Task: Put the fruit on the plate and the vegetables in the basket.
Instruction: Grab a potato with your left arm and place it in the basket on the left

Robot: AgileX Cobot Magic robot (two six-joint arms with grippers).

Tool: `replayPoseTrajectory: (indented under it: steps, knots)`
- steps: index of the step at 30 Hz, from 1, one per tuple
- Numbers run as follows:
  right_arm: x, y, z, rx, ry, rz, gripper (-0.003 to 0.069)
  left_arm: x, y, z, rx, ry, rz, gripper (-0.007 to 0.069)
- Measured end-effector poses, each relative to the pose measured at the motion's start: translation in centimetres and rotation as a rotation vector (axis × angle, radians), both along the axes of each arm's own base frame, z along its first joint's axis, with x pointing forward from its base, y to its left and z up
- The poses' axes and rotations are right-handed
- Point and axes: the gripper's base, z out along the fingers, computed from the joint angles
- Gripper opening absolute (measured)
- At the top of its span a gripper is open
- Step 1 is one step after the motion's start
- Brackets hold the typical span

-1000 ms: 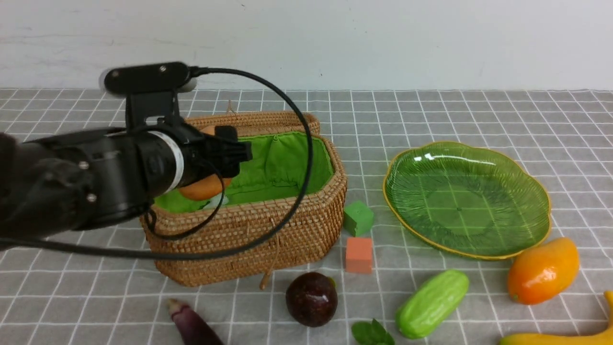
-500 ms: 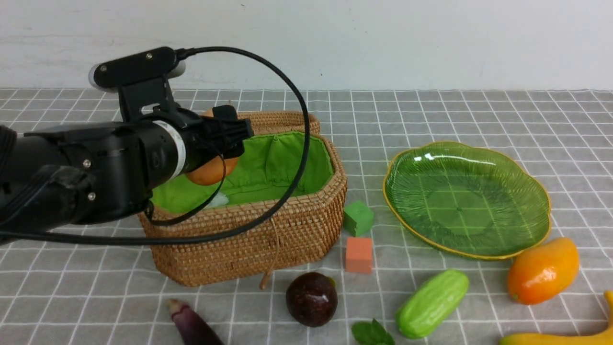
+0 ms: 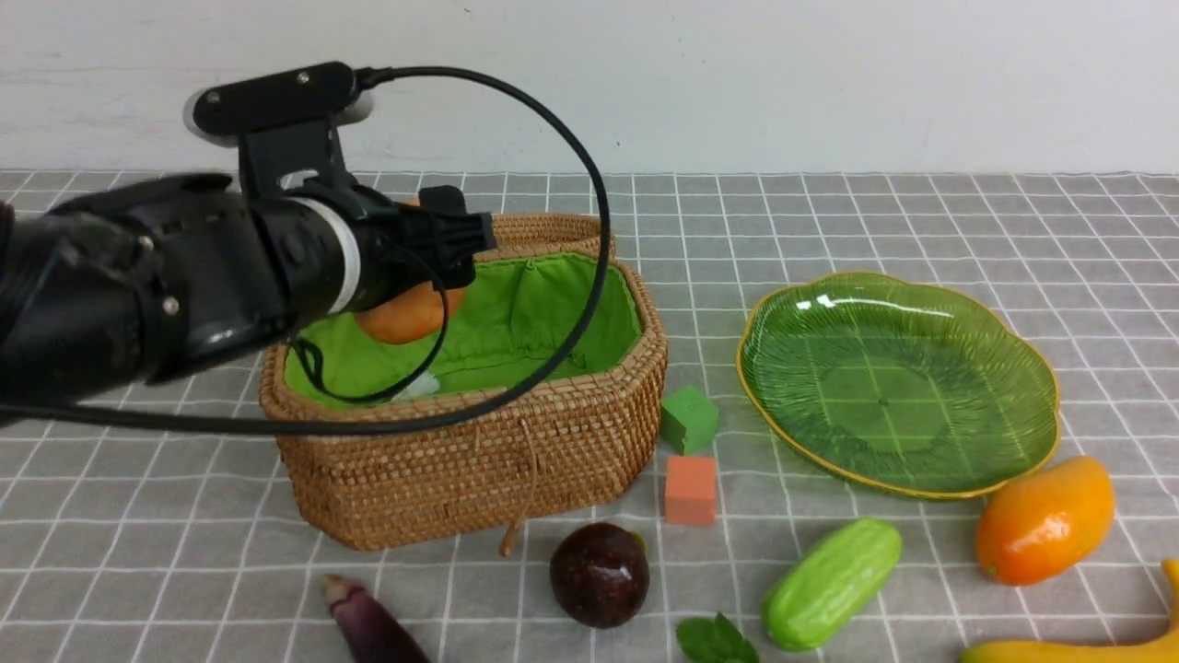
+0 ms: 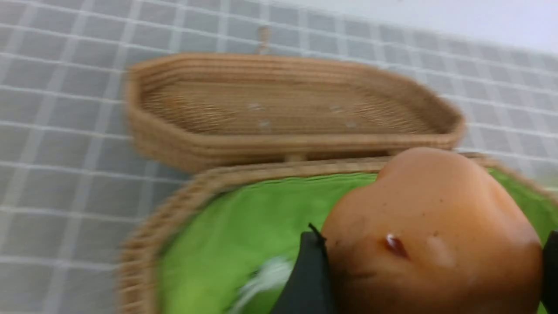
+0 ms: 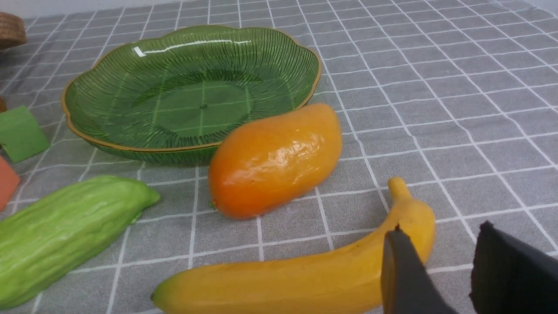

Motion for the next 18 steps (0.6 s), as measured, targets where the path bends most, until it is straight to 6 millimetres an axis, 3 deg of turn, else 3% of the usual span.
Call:
replayPoseTrajectory:
  steps: [3,7,10,18]
  knots:
    - [0.0,0.0,0.0,0.0,0.0,0.0,0.0242,-0.1,0.4,1.5,0.092,0.104,0.01,0.0605]
    - [0.0,0.0,0.0,0.0,0.0,0.0,0.0242,-0.6,-0.1,3.2,0.208,0.23,-0.12,0.0605]
    - [0.0,0.0,0.0,0.0,0.0,0.0,0.0242,-0.5,-0.7,3.8,0.19,0.244,-0.186,0.0605]
    - [0.0,0.0,0.0,0.0,0.0,0.0,0.0242,0.5,-1.5,3.2,0.15,0.229,-0.187,0.0627]
